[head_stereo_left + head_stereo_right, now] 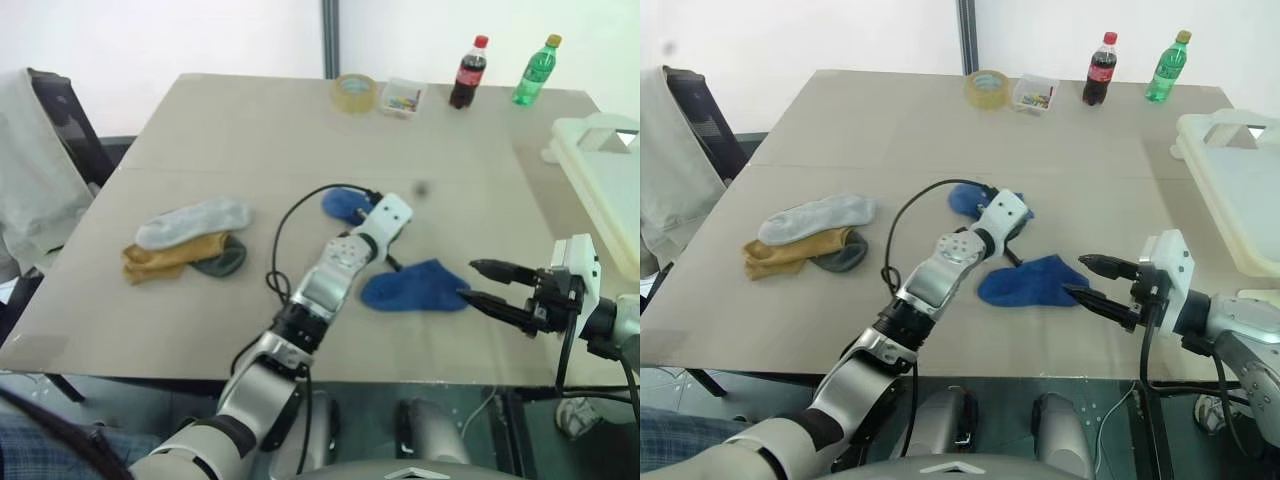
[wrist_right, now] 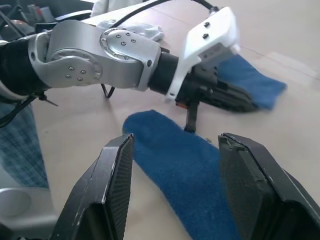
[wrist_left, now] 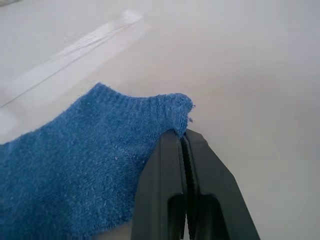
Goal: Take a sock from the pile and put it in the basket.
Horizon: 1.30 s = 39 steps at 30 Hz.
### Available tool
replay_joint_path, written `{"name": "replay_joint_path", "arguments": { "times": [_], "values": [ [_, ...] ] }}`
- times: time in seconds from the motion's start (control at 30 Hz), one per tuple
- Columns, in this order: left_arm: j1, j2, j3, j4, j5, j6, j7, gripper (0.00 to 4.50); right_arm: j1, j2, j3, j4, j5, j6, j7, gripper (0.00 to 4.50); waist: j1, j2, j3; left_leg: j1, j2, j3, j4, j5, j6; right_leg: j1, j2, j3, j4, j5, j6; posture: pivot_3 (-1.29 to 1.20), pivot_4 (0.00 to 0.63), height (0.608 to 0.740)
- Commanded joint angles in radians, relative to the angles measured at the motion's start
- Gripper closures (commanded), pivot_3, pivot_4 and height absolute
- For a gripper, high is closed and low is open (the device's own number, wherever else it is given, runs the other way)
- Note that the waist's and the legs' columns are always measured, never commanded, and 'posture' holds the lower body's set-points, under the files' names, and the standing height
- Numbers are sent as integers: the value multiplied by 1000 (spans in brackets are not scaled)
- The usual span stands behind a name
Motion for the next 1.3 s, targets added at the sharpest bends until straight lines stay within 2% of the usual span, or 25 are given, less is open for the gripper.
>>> {"name": "replay_joint_path", "arguments": {
  "times": [0.03, 0.13, 0.37, 0.47, 0.57, 0.6, 0.77, 0.9, 1.0, 1.17, 1.3],
  "values": [
    [-25, -28, -5, -22, 9, 47, 8, 4455, -8, 1, -34, -33, -4, -10, -42, 1761, 1, 0, 0, 0, 0, 0, 0, 0, 0, 0, 0, 0, 0, 0, 0, 0, 150, 740],
    [-13, -47, -15, -40, 14, 83, 18, 4455, 14, -21, -81, -3, -39, 0, -79, 1761, 3, 0, 0, 0, 1, -1, 0, 0, 0, 0, 0, 0, 0, 0, 0, 0, 150, 740],
    [-17, -86, -13, -40, -4, 97, 19, 4455, 100, -66, -187, 2, -42, 13, -54, 1761, 6, 0, 0, -1, 0, -1, 1, 0, 1, 0, -2, 0, -1, -1, -1, 0, 150, 740],
    [-35, -112, 14, -16, -25, 83, 23, 3493, 104, -73, -176, 7, -60, 12, -55, 1761, 5, 0, 0, -1, 0, -1, 1, 0, 0, 0, -1, -1, 0, -1, -1, 0, 150, 740],
    [-44, -123, 22, -18, -35, 66, 22, 2168, 77, -62, -135, -2, -64, 30, -87, 1761, 2, 0, 0, -1, 0, -1, 1, 0, 1, 0, -1, -1, 0, -1, -2, 0, 150, 740],
    [-44, -124, 25, -23, -39, 64, 23, 1588, 65, -57, -122, -2, -63, 41, -101, 1761, 0, 0, 0, -1, 0, -1, 1, 0, 0, 0, -1, 0, 0, -2, -3, 0, 150, 740],
    [-16, -111, 65, -103, -101, 54, -23, 1588, -21, -9, -33, 24, -89, 85, -202, 1761, 0, 0, 0, 0, 0, -1, 1, 0, 0, 0, -1, 0, 0, -2, -4, 0, 150, 740],
    [-22, -39, 147, -194, -183, 45, -104, 1588, -129, 71, 46, 70, -84, 162, -309, 1761, -1, 0, 1, -1, 0, -1, 1, 0, 0, 0, -1, -1, 0, -2, -4, 0, 150, 740],
    [-62, 36, 209, -156, -233, -34, -180, 1588, -208, 137, 87, 127, -108, 203, -388, 1761, -6, 1, 1, -1, 0, -1, 0, 0, 0, -1, -1, 0, 1, -2, -4, 0, 150, 740],
    [-255, 209, 336, 293, -265, -176, -264, 1588, -329, 287, 135, 234, -126, 273, -522, 1761, -13, 1, 1, -1, -2, 0, 1, 0, 0, -1, 1, 0, 1, -1, -3, 0, 150, 740],
    [-370, 273, 368, 601, -254, -250, -345, 1588, -387, 363, 190, 325, -178, 268, -570, 1761, -18, 1, 1, -1, -3, 0, 1, 0, 0, -1, 1, -1, 0, 0, 0, 0, 150, 740]
  ]
}}
